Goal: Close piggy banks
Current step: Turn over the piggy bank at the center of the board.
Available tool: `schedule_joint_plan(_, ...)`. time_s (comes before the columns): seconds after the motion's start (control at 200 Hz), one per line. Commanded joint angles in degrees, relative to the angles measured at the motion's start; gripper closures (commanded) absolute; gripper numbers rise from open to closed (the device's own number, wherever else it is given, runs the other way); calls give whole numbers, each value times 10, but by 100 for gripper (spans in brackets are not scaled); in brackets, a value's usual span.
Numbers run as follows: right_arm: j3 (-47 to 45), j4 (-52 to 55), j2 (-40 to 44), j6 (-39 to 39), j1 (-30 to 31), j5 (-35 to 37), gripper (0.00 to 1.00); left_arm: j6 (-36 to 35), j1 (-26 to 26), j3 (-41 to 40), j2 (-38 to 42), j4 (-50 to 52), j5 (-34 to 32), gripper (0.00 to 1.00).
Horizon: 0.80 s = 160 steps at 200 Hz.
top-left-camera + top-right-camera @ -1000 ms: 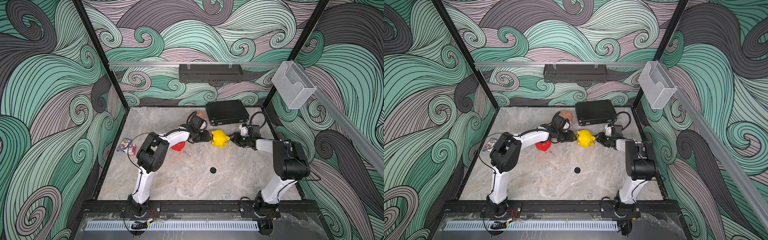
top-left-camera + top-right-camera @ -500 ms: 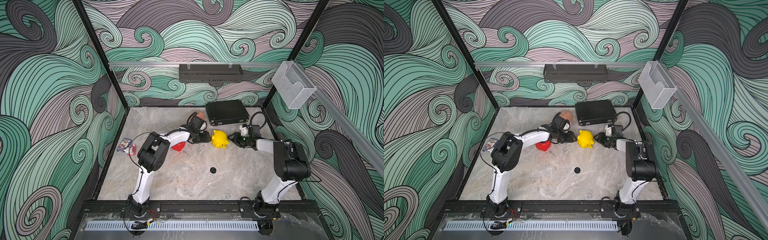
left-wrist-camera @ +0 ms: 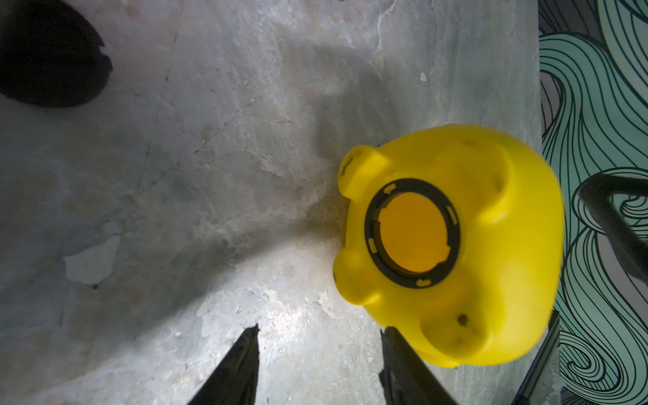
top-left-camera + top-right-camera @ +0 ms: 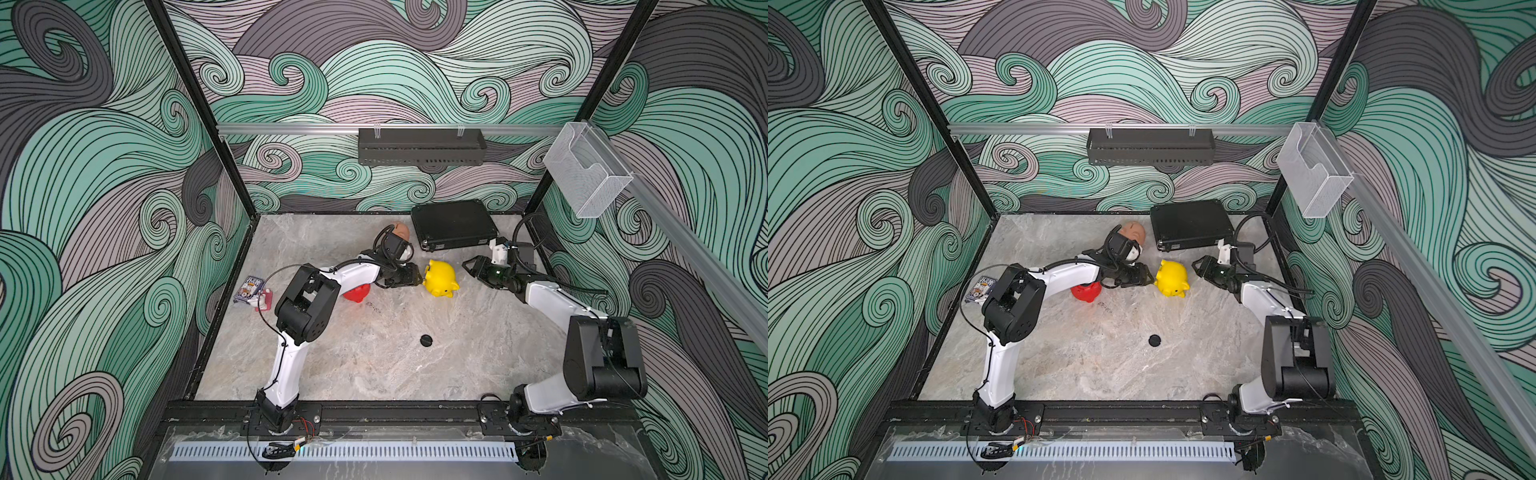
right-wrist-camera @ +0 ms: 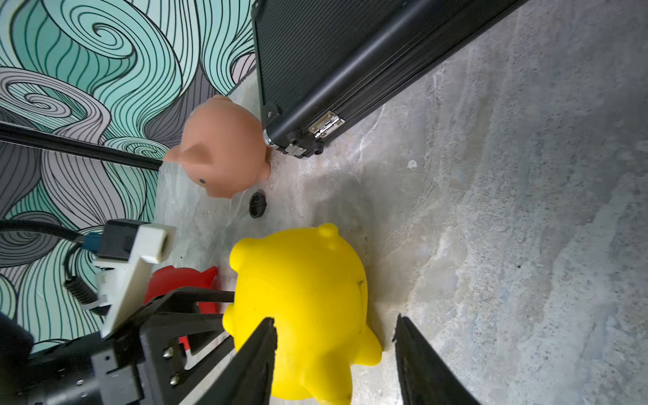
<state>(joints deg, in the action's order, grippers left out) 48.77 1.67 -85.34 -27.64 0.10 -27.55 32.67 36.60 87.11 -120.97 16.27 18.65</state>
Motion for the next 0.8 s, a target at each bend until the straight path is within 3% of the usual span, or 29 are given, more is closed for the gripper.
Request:
schedule_joint_plan(0.0, -5, 48, 18, 9, 17, 5, 48, 2, -4, -8, 23, -6, 6, 44)
schedule_joint_plan(0.13, -9, 80, 28, 23, 35, 12, 54, 3, -5, -9, 27, -7, 6, 44)
schedule_joint_plan(0.796, 9, 116, -10, 58, 65, 32, 63, 11, -14, 12, 36, -5, 22, 44)
